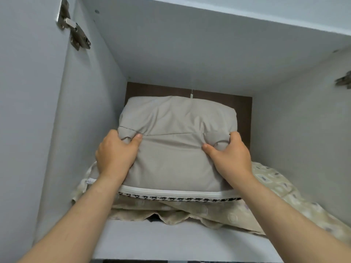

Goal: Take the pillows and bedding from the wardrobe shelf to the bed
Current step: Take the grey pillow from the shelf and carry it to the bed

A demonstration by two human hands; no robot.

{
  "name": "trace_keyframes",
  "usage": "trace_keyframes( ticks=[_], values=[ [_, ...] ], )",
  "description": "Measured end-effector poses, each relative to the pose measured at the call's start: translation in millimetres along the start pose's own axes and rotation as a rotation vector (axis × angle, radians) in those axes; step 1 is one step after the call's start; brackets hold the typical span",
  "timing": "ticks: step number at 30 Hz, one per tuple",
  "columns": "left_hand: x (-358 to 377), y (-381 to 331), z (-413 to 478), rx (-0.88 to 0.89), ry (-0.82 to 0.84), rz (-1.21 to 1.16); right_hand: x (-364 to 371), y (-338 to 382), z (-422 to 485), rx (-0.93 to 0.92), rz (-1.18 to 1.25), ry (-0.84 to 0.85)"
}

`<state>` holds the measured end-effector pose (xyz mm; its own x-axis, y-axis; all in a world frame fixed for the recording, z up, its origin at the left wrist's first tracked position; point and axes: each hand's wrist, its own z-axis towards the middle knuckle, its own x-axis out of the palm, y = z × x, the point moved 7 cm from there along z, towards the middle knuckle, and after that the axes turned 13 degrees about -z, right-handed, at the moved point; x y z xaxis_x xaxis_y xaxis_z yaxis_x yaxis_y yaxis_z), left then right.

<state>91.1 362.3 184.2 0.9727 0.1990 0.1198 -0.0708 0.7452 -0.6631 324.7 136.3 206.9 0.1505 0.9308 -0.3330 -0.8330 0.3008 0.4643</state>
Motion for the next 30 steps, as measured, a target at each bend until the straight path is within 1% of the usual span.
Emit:
trace_keyframes(
  ticks=[5, 8, 14, 20, 23, 27, 30],
  values=[
    [-20.1, -53.3, -63.0, -0.033, 0.060, -0.138, -86.5, -24.6, -38.3, 0.027, 0.057, -0.017],
    [-38.0, -87.0, -107.2, 0.016, 0.051, -0.103, -133.0, -46.0, -66.8, 0.065, 0.054, -0.021],
    [-78.3, -140.9, -188.4, 0.038, 0.114, -0.061, -213.3, -79.3, -133.2, 0.137, 0.029, -0.019],
    [-122.8, -173.7, -233.8, 0.039, 0.154, -0.038, -270.6, -79.8, -186.2, 0.170, 0.016, -0.024],
    [-140.5, -192.2, -249.9, 0.079, 0.176, -0.030, -300.3, -74.3, -205.6, 0.179, -0.009, -0.040],
    [-156.4, -209.8, -261.4, 0.141, 0.202, -0.013, -333.0, -61.1, -232.2, 0.209, -0.041, -0.066],
    [-162.3, -216.0, -269.6, 0.133, 0.255, -0.027, -358.7, -51.7, -251.2, 0.239, -0.093, -0.101]
  ],
)
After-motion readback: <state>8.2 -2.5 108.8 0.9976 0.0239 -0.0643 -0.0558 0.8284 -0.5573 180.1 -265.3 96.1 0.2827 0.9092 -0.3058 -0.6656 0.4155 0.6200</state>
